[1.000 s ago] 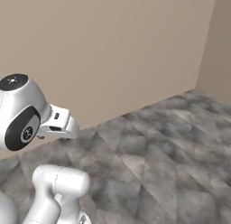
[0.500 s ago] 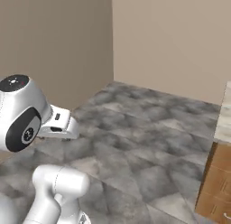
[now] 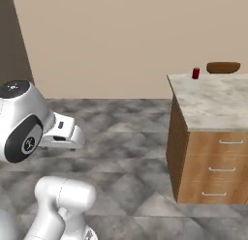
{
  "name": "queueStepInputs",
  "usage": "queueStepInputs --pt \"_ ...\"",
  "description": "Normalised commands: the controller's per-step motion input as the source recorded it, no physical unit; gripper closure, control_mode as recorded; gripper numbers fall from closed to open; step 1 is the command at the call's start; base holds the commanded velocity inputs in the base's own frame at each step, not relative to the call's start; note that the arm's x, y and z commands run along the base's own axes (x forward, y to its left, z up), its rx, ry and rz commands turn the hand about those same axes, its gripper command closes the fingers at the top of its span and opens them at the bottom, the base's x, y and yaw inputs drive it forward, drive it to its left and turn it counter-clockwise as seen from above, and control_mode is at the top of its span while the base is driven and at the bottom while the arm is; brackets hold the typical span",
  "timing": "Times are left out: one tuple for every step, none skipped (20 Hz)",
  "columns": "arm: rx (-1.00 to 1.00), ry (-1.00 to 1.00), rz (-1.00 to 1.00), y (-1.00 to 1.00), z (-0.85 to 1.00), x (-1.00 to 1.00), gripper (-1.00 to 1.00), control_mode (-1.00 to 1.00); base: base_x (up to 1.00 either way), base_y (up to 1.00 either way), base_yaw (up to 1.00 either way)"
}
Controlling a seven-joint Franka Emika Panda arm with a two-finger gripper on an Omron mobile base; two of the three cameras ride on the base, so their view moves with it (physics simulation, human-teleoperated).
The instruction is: Four empty soda cans are scattered around the kitchen. Gather all the cans and cluster them next to the stove for recycling.
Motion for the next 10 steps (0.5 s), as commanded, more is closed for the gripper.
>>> queueStepInputs --pt "0.00 0.00 0.00 0.00 0.00 0.00 -1.00 1.00 0.62 0.60 -0.78" --pt "0.00 0.00 0.00 0.00 0.00 0.00 -1.00 1.00 0.64 0.59 -0.78" --pt "0.00 0.00 0.00 0.00 0.00 0.00 -1.00 1.00 0.64 0.60 -0.78" --pt "0.00 0.00 0.00 0.00 0.00 0.00 -1.00 1.00 0.63 0.60 -0.78" --pt "0.00 0.00 0.00 0.00 0.00 0.00 -1.00 1.00 0.63 0.60 -0.78" --pt "0.00 0.00 0.00 0.00 0.00 0.00 -1.00 1.00 0.64 0.60 -0.77" --pt "0.00 0.00 0.00 0.00 0.00 0.00 -1.00 1.00 0.64 0.61 -0.77" --pt "0.00 0.00 0.00 0.00 0.00 0.00 -1.00 1.00 0.57 0.62 -0.77" --pt "0.00 0.00 0.00 0.00 0.00 0.00 -1.00 1.00 0.61 0.66 -0.76" --pt "0.00 0.00 0.00 0.00 0.00 0.00 -1.00 1.00 0.62 0.66 -0.77"
